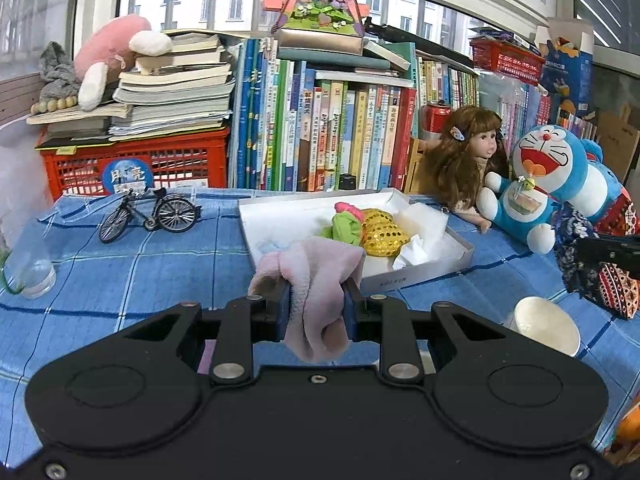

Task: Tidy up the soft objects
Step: 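Carry the pink pouch with the left gripper while the right gripper carries the floral pouch to the tray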

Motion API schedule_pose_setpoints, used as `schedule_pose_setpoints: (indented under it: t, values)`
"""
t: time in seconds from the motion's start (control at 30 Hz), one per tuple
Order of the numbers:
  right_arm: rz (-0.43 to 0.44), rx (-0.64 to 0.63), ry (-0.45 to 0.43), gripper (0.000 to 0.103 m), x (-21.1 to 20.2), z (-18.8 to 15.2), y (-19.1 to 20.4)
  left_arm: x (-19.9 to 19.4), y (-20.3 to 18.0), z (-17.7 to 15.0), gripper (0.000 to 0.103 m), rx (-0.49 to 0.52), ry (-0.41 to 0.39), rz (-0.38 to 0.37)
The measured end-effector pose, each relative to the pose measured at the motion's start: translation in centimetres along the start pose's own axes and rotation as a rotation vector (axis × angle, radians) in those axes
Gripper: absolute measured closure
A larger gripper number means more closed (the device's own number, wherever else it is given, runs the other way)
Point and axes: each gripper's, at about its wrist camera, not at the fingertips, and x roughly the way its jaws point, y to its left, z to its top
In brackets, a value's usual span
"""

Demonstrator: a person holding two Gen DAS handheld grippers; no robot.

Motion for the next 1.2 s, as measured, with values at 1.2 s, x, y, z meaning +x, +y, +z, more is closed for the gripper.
schedule_pose_setpoints:
  t: [1.2]
  values:
    - [0.093,0.06,0.212,0.067,13.2,6.6,3.6,12.0,-0.2,6.7,0.078,-0.031,0.135,-0.062]
